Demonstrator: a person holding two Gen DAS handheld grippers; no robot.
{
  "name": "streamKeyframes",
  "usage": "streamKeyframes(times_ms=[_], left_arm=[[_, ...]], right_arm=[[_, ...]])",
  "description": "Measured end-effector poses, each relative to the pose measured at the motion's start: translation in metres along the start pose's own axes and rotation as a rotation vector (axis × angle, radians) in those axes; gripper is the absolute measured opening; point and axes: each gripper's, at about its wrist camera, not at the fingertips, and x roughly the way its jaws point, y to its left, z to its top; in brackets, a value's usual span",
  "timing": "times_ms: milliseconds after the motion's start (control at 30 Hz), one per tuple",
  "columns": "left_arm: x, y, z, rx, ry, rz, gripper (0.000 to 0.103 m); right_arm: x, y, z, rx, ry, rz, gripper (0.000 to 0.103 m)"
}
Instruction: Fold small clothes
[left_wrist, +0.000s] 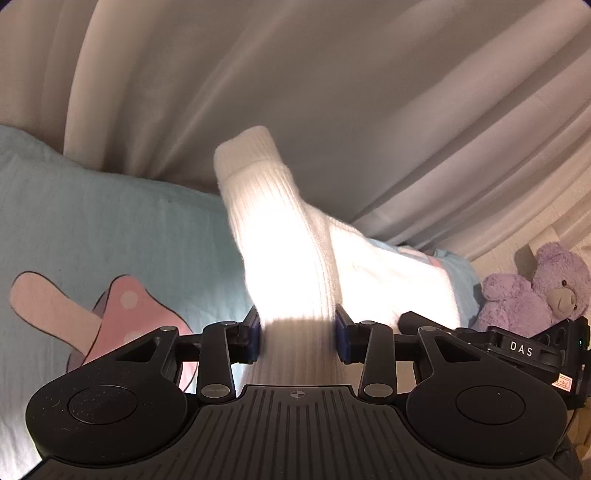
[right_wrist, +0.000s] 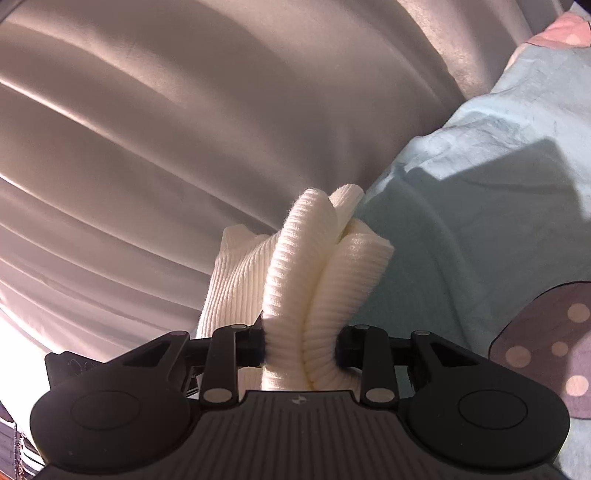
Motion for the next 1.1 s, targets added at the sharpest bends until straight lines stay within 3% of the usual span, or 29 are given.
streamKeyframes(times_ms=[400, 733, 867, 933, 1000, 1100], left_arm=[[-0.085, 0.004, -0.026, 0.007, -0.018, 0.088, 0.042], [-0.106, 0.040, -0.054, -0.016, 0.011, 0.168, 0.043], [-0.096, 0.059, -0.068, -0.028, 0.048, 0.214, 0.046], [-0.092, 0.068, -0.075, -0.027, 0.034, 0.250, 0.054], [-0.094, 0.080, -0.077, -0.049, 0.020, 0.272, 0.060], [-0.107, 0.097, -0.077, -0.113, -0.020, 0.286, 0.062]], right_arm=[[-0.011, 0.051, -0.046, -0.067, 0.097, 0.038, 0.029], [0.023, 0.059, -0.087, -0.044, 0.203, 0.000, 0.029], [0.033, 0.060, -0.102, -0.091, 0.221, -0.090, 0.032], [0.028, 0.068, -0.107, -0.165, 0.188, -0.167, 0.035], [0.022, 0.075, -0.108, -0.231, 0.121, -0.289, 0.042], [0.012, 0.090, -0.110, -0.329, -0.018, -0.440, 0.042]])
